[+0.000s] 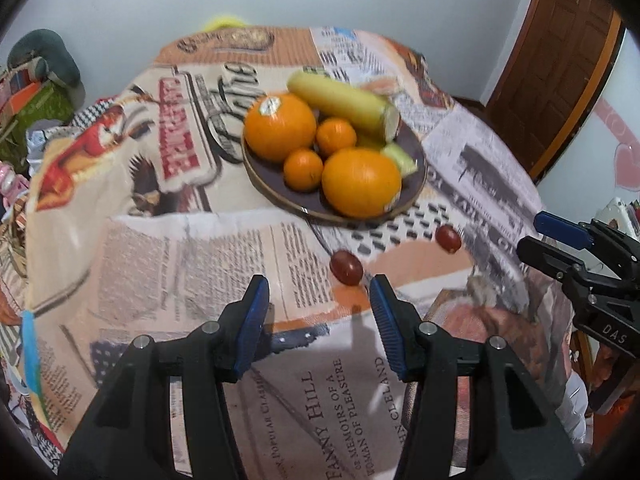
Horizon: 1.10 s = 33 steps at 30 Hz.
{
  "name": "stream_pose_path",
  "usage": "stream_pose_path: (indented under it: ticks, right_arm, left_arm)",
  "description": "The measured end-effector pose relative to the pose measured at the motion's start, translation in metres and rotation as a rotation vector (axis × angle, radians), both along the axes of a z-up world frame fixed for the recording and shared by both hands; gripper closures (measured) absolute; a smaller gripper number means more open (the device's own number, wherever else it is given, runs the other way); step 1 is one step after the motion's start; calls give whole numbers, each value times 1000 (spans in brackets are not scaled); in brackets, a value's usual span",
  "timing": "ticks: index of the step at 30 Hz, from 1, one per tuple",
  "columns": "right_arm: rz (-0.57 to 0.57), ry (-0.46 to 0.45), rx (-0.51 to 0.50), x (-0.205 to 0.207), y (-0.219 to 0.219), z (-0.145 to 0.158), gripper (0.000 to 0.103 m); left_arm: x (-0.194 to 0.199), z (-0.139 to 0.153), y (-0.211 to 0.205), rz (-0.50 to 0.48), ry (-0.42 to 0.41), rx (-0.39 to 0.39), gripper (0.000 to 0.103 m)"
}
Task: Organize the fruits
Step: 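Grasp a red date with the left gripper while the right grasps another red date, then carry both red dates over the plate with both grippers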
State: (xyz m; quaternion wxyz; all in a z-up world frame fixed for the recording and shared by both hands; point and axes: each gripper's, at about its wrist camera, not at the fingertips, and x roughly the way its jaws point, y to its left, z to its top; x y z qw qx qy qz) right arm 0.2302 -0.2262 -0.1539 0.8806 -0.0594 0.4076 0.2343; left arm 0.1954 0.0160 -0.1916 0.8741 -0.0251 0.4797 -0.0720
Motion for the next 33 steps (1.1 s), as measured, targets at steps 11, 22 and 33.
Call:
stream_pose_path:
  ticks: [11, 22, 33]
  right_arm:
    - [13, 87, -6, 20, 7, -37, 58]
    - [59, 128, -14, 34, 24, -58, 78]
    - [50, 79, 15, 34, 17, -37, 86]
  left_arm:
    - [24, -39, -19, -49, 66, -2, 56]
    - [35, -40, -22, -69, 43, -6, 81]
    - [29, -18, -9, -48, -1, -18, 82]
